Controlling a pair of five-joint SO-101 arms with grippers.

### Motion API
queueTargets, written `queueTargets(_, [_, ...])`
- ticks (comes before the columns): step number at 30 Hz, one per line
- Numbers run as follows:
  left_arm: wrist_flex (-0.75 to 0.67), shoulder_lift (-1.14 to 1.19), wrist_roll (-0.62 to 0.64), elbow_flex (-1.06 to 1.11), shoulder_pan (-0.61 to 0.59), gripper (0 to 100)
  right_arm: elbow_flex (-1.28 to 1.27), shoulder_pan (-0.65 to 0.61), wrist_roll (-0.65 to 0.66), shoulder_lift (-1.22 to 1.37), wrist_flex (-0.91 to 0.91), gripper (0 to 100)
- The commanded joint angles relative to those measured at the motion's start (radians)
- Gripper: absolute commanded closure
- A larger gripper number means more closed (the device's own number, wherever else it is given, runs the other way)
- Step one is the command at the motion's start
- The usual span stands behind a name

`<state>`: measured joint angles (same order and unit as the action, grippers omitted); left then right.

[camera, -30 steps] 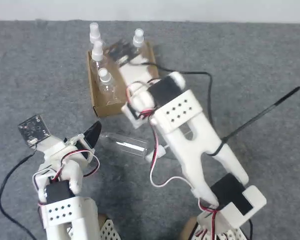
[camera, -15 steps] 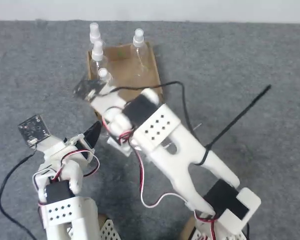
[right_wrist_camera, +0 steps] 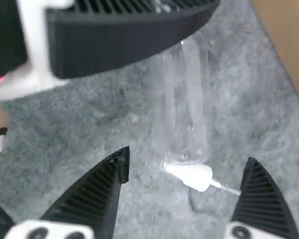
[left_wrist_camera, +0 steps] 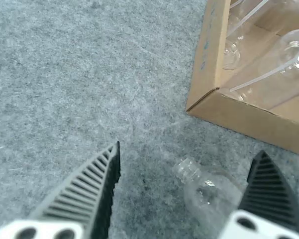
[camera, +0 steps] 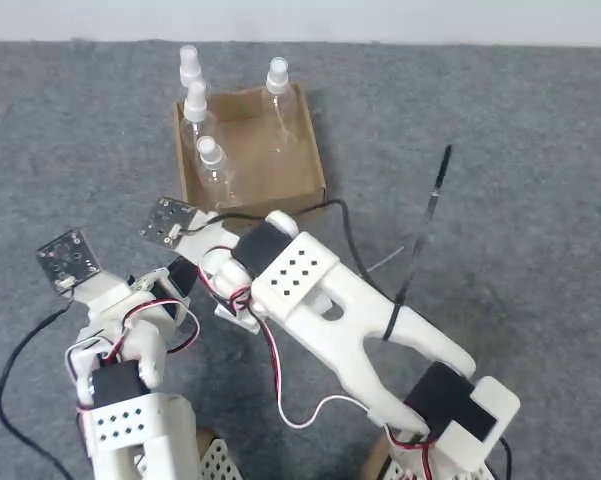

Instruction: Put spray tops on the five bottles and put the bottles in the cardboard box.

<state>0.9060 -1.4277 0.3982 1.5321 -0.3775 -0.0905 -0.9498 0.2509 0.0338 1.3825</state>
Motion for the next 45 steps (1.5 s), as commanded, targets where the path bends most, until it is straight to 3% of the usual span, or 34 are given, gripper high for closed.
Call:
queueTargets(1, [-0.028,-0.012,-0.002,-0.008,-0.006,62,-0.025,-0.015,0.018,-0.064,-0.071,69.5])
queueTargets(23, [-0.028,-0.012,-0.002,-0.008,-0.006,62,-0.328,-0.008,0.02,-0.059,-0.456,69.6])
queueTargets(31, [-0.034,-0.012,-0.002,0.004,-0.006,62,-0.269,-0.007,0.02,0.104,-0.463,69.6])
queueTargets(36, [-0.034,-0.012,-0.002,0.005,-0.006,62,-0.19,0.012,0.02,0.136,-0.371,70.0])
queueTargets(45, [-0.034,-0.012,-0.002,0.005,-0.006,62,-0.152,0.038,0.018,0.133,-0.337,85.1])
